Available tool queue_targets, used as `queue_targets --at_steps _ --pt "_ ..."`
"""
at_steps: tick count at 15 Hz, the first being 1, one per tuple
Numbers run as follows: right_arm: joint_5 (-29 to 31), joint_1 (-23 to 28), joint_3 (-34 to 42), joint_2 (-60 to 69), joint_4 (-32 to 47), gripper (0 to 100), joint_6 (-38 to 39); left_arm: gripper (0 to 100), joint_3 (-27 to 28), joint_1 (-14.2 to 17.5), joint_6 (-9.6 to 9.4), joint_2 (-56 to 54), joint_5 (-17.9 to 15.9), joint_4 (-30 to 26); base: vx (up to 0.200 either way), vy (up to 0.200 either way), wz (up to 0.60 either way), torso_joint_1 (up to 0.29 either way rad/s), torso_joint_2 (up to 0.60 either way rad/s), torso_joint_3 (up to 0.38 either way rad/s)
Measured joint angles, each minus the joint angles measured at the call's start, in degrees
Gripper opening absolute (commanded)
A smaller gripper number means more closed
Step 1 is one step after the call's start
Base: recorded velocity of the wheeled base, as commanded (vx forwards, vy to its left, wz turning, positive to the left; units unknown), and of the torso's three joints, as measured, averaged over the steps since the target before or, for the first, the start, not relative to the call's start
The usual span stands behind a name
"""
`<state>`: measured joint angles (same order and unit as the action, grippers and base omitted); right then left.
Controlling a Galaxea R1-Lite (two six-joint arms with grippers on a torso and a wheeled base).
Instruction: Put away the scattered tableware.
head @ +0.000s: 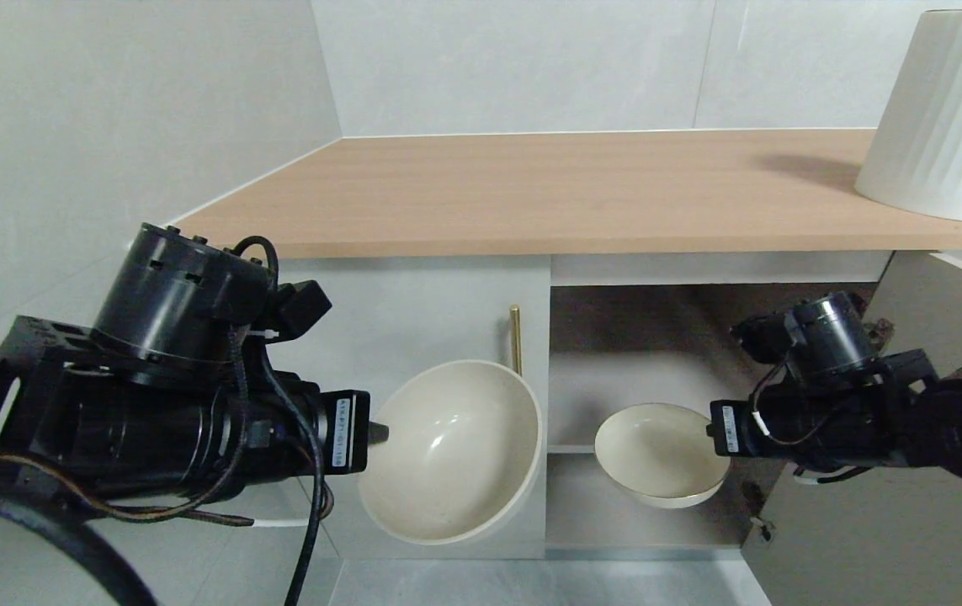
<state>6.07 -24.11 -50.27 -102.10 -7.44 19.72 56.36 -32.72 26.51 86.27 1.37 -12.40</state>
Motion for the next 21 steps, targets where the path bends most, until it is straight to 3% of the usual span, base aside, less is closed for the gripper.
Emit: queue_targets --at_steps 5,7,21 --pt "3.5 3.4 4.3 -15.8 -28.3 0 0.6 0 0.4 -0.1 0.0 1.4 0.1 -0.7 0.0 0.0 0.0 0.0 0.0 0.0" --pt "5.4 4.5 4.7 -20.9 -34.7 0 1.1 0 0.4 -0.1 0.02 1.5 0.1 -0.7 0.0 0.0 0.0 0.0 0.0 0.0" --pt "11.3 8.2 -10.0 -35.1 -35.1 0 6.9 0 0.4 -0.4 0.09 2.1 0.1 -0.7 0.0 0.0 0.0 0.0 0.0 0.0"
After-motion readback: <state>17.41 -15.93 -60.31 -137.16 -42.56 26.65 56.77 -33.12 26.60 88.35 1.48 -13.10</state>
